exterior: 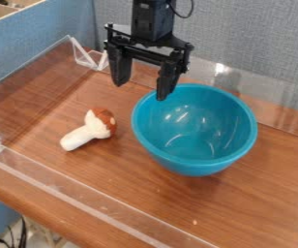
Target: Put the mushroom in the blue bowl
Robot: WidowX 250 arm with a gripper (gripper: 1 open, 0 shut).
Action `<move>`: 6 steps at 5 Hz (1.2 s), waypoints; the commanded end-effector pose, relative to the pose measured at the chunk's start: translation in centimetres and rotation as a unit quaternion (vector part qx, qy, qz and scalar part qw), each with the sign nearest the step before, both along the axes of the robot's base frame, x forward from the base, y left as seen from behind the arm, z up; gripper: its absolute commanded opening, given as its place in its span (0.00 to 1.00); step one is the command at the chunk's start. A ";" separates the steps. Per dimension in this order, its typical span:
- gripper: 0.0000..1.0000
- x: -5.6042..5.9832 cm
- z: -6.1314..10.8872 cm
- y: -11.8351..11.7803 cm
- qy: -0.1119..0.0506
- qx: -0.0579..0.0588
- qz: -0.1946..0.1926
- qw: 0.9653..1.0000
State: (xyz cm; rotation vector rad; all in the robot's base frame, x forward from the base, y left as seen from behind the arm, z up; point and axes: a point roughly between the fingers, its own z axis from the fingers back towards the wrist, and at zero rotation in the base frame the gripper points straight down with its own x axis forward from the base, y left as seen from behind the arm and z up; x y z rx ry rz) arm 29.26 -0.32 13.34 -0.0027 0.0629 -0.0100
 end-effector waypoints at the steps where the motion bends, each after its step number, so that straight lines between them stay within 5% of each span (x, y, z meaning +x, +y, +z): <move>1: 1.00 -0.7 -1.0 1.4 0.012 0.002 0.003 1.000; 2: 1.00 -1.6 -2.2 3.3 0.031 0.009 -0.061 0.998; 4: 1.00 -3.2 -3.2 6.5 0.023 0.020 -0.215 0.976; 6: 1.00 -4.0 -4.3 7.0 0.006 0.020 -0.267 0.963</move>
